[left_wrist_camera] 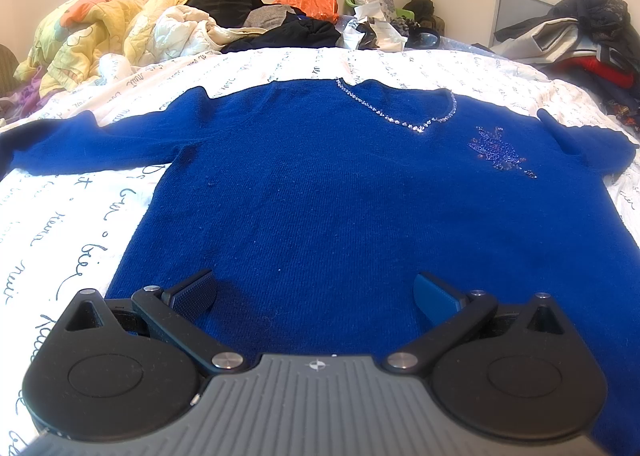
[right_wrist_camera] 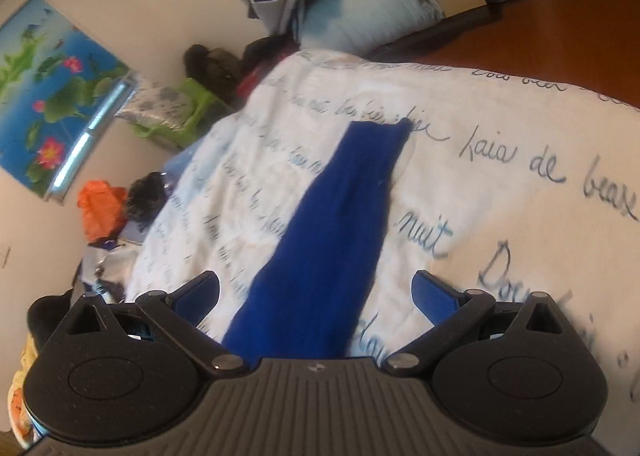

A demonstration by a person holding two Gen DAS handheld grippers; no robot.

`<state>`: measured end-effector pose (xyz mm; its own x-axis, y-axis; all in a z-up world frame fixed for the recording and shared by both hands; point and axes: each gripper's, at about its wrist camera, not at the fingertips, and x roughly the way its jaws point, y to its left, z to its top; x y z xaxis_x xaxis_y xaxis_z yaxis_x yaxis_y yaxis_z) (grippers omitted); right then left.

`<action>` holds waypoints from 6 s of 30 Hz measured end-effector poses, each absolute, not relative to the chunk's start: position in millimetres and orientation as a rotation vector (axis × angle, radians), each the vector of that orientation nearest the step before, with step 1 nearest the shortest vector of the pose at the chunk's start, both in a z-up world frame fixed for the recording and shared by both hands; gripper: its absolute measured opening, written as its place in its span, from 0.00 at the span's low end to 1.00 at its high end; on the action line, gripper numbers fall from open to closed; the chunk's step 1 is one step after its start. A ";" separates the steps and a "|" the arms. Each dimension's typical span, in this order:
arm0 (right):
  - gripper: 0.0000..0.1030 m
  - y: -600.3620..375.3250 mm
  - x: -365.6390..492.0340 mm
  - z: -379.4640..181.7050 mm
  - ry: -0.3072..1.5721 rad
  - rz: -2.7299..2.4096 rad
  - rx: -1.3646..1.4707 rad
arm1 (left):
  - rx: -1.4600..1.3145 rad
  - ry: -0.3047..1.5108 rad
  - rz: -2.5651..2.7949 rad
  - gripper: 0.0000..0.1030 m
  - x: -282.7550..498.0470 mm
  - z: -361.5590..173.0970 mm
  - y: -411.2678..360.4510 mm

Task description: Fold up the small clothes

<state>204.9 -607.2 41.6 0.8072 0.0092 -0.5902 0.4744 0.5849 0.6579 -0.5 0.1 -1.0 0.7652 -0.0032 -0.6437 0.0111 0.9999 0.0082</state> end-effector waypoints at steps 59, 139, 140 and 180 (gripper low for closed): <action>0.91 -244.0 51.1 26.2 0.606 0.386 0.386 | -0.015 0.758 0.120 0.07 183.5 63.8 51.4; 1.00 -261.7 208.2 65.6 0.834 0.412 0.576 | 0.068 0.610 -0.146 1.00 -5.9 31.1 30.3; 1.00 -252.4 216.2 64.2 0.887 0.452 0.613 | 0.030 0.658 -0.135 1.00 0.6 30.1 36.1; 0.64 -230.2 255.1 36.3 0.984 0.474 0.727 | -0.043 0.679 -0.096 1.00 13.9 34.9 44.4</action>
<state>255.1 -230.2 36.3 0.4842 0.6585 -0.5760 -0.0402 0.6744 0.7372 13.9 44.4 34.9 0.7740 -0.1024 -0.6249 0.0743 0.9947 -0.0711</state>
